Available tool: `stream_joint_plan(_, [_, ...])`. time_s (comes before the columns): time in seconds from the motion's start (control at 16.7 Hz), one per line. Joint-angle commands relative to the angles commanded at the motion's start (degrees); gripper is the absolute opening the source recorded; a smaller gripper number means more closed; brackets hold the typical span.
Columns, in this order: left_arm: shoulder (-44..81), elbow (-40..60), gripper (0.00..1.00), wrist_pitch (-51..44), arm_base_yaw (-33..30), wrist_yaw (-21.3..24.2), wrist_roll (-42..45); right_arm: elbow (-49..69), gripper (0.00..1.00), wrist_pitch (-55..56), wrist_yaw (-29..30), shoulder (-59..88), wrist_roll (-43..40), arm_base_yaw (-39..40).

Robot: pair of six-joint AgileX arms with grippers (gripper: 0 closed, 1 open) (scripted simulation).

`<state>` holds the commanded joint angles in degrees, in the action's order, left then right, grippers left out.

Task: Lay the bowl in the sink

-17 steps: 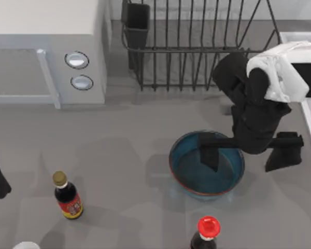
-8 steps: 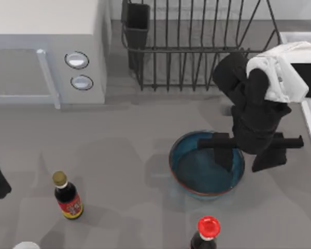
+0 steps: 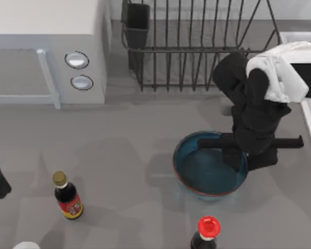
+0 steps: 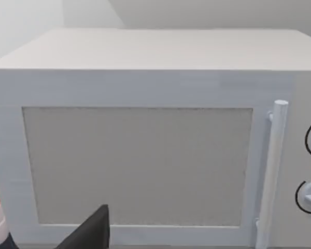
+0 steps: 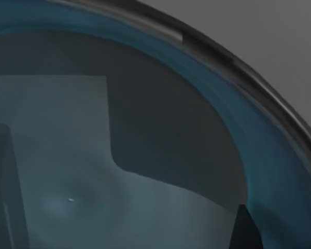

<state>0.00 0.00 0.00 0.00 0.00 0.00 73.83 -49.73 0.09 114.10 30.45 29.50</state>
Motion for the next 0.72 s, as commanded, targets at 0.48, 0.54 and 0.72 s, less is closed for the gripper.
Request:
stream_joint_plan(0.48, [0.0,0.0,1.0,0.0,0.0,0.0,0.0,2.3,0.0,-2.3,0.0,-0.3,0.1,0.1])
stream_joint_plan(0.54, [0.0,0.0,1.0,0.0,0.0,0.0,0.0,4.2,0.0,-4.3,0.0,-0.6,0.1,0.2])
stream_joint_plan(0.72, [0.0,0.0,1.0,0.0,0.0,0.0,0.0,11.8,0.0,-13.7,-0.1,-1.9,-0.1,0.3])
